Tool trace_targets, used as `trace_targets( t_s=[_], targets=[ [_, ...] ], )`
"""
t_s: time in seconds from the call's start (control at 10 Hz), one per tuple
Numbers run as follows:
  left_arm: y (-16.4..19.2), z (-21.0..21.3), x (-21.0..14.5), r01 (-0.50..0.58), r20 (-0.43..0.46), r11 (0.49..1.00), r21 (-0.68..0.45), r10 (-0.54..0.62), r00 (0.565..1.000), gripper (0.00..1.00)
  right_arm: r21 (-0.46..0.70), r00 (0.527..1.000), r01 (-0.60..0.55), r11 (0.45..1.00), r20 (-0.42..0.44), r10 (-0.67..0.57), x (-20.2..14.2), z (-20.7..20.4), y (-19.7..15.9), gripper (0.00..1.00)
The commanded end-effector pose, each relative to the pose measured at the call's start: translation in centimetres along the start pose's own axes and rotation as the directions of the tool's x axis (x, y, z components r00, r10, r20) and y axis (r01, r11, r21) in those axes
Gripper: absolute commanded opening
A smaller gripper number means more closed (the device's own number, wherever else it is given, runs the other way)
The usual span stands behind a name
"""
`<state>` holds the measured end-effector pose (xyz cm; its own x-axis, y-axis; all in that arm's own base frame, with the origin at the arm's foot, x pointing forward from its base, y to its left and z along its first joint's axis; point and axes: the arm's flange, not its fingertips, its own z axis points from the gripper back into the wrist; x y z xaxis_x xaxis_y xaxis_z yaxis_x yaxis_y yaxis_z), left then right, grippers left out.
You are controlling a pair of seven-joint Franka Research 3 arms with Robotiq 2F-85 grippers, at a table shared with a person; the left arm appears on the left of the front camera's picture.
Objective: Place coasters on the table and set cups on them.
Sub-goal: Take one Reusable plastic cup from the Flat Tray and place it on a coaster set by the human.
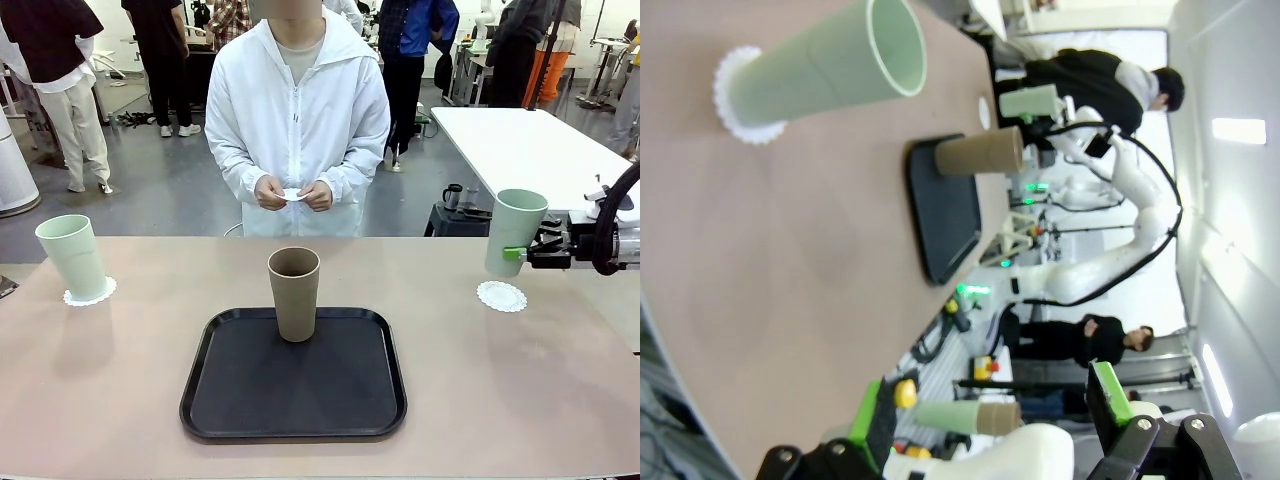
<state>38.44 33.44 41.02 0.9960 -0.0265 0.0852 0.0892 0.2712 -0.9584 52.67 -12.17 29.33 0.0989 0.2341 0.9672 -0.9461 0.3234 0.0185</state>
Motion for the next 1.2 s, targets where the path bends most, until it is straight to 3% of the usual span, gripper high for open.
trace_targets(
  t_s=[0.0,0.6,1.1],
  targets=[
    [-0.2,0.1,-0.1,-0.004,0.000,1.000,0.004,0.004,1.000,1.00,0.009,1.000,-0.014,1.000,-0.011,0.014,-1.1,0.2,-1.1,0.82],
    [-0.2,0.1,-0.1,-0.004,0.000,1.000,0.004,0.004,1.000,1.00,0.037,1.000,0.021,0.999,-0.018,-0.020,-3.2,1.6,-0.7,0.82],
    [-0.2,0.1,-0.1,-0.004,0.000,1.000,0.004,0.004,1.000,1.00,0.095,0.998,0.068,0.993,-0.011,-0.067,-4.1,0.3,-0.7,0.82]
  ],
)
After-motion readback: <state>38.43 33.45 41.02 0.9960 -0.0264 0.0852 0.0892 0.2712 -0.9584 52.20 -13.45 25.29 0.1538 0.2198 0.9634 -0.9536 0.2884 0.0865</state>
